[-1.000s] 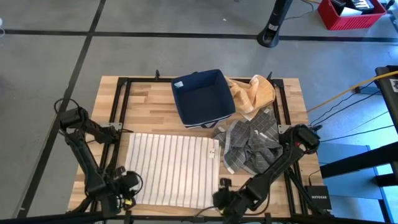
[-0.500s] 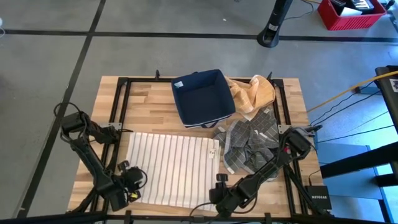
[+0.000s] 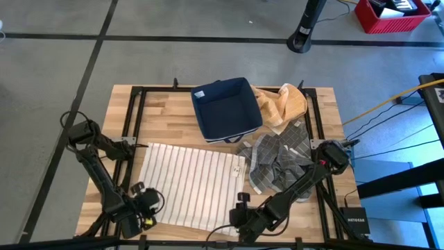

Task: Fold towel
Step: Fold the white towel

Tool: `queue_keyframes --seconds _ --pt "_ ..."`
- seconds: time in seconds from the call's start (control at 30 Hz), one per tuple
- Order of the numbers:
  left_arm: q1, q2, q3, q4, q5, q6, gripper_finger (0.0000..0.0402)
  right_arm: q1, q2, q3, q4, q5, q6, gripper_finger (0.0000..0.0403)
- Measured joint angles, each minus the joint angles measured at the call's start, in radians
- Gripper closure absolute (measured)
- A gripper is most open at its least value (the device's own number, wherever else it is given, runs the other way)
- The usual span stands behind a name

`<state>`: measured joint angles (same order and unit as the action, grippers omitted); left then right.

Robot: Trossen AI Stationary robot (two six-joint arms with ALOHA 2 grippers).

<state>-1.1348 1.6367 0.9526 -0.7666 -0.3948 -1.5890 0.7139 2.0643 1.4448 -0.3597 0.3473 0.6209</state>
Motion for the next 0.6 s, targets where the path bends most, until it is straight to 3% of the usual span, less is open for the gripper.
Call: queue_keyframes --seconds 0.13,0.27,0.4,0.6 --pt "-0.053 0.032 -0.001 0.033 0.046 -0.003 0.0249 0.0 0.06 0.0 0.079 -0.049 0.002 0.0217" --pt "-0.103 0.067 0.0 0.039 0.108 -0.028 0.0249 0.0 0.099 0.0 0.045 -0.109 0.001 0.0217" --pt "-0.131 0.094 0.001 0.014 0.105 -0.053 0.0249 0.005 0.101 0.005 0.017 -0.184 0.0 0.0217" --pt "-0.114 0.097 0.002 -0.045 0.096 -0.151 0.0249 0.02 0.073 0.001 -0.043 -0.209 -0.005 0.0217"
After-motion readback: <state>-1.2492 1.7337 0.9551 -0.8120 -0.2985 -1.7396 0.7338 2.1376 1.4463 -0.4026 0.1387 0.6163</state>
